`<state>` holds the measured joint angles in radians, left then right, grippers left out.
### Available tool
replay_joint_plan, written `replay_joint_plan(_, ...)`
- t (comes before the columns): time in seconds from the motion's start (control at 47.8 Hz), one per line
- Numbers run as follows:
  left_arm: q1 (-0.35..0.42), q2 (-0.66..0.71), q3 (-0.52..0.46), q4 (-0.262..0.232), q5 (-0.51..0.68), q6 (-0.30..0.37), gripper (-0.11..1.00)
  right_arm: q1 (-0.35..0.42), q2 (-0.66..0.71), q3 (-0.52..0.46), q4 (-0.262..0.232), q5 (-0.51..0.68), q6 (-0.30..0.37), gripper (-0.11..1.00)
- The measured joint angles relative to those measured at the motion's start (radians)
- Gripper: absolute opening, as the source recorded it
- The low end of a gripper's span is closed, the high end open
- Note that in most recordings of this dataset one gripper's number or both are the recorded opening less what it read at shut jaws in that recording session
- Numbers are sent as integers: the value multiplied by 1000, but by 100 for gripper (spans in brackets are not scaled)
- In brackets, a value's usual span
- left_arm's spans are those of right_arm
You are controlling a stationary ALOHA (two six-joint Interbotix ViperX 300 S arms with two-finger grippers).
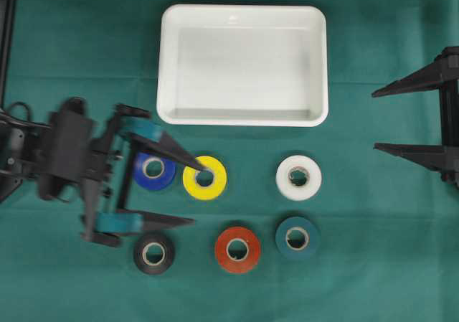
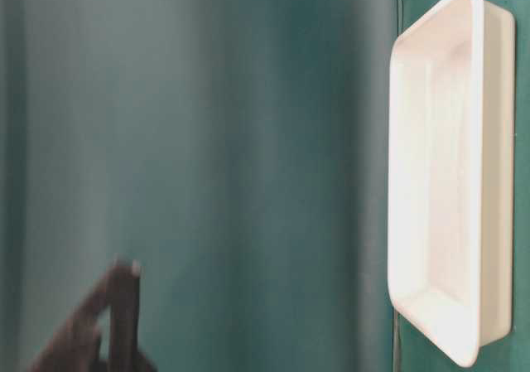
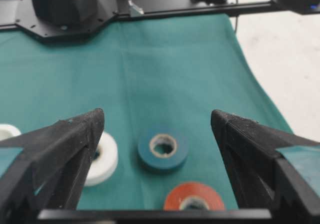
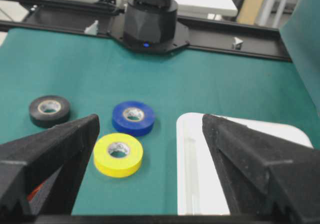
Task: Pick up the tape from a random location and place it into the white case.
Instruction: 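Move the left gripper over the orange-red tape roll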
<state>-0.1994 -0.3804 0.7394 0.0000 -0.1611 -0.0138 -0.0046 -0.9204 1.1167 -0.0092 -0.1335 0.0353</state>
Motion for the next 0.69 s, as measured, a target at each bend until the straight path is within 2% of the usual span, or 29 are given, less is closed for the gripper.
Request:
replay_joint_plan(0.272, -12, 123, -133, 0, 6, -2, 100, 0, 15, -9, -6, 0, -2, 92)
replay_joint_plan(0.502, -14, 169, -186, 0, 40, -2, 100, 0, 26, -12, -8, -2, -2, 92)
replay_joint_plan(0.69, -17, 199, -227, 0, 120, 0, 100, 0, 31, -12, -8, 0, -2, 92)
